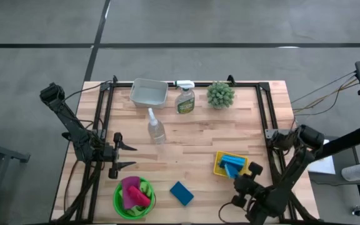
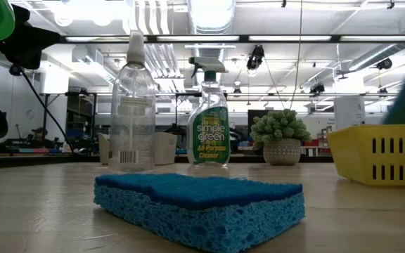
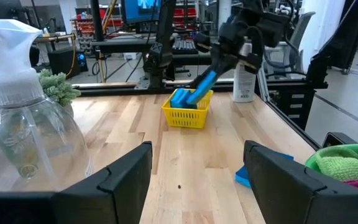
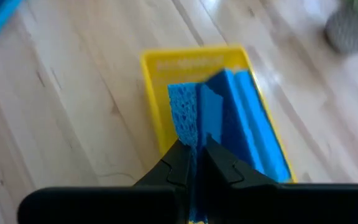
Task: Pick & Place Kitchen Items
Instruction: Put the blue sponge into the yellow bin
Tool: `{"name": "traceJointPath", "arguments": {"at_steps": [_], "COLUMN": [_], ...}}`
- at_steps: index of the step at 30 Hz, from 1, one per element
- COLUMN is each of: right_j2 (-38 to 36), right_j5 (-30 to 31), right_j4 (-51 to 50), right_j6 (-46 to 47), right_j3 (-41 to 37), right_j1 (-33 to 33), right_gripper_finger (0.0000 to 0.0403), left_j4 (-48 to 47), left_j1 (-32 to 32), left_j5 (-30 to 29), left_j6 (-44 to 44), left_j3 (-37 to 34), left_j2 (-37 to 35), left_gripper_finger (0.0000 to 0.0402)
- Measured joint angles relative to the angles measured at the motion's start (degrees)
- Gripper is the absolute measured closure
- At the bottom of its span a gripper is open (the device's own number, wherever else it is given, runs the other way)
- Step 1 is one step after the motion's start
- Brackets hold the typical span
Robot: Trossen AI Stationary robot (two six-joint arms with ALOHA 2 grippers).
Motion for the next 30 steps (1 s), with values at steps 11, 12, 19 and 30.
{"name": "traceJointPath", "arguments": {"at_steps": [11, 12, 19, 30], "right_j2": [-11.66, -12.64, -17.19, -19.28], "right_j5": [-12.21, -12.71, -14.24, -22.04], "right_j4": [2.44, 2.49, 2.88, 10.40], "right_j6": [0.87, 0.33, -5.64, -23.82], "right_j3": [-8.14, -8.52, -9.68, -9.78], "right_j1": [-1.24, -1.65, -5.60, -13.10], "right_gripper_finger": [0.0385, 0.0385, 0.0385, 0.0385], "left_j4": [0.00, 0.01, 0.01, 0.00], "left_j1": [-0.02, -0.02, -0.02, -0.02], "left_j5": [0.17, 0.17, 0.19, 0.37], "left_j6": [0.00, 0.00, 0.00, -0.02], "left_j3": [0.00, 0.00, 0.00, 0.00], "left_j2": [0.00, -0.01, 0.00, 0.00], "left_gripper_finger": [0.0148, 0.0148, 0.0148, 0.0148]}}
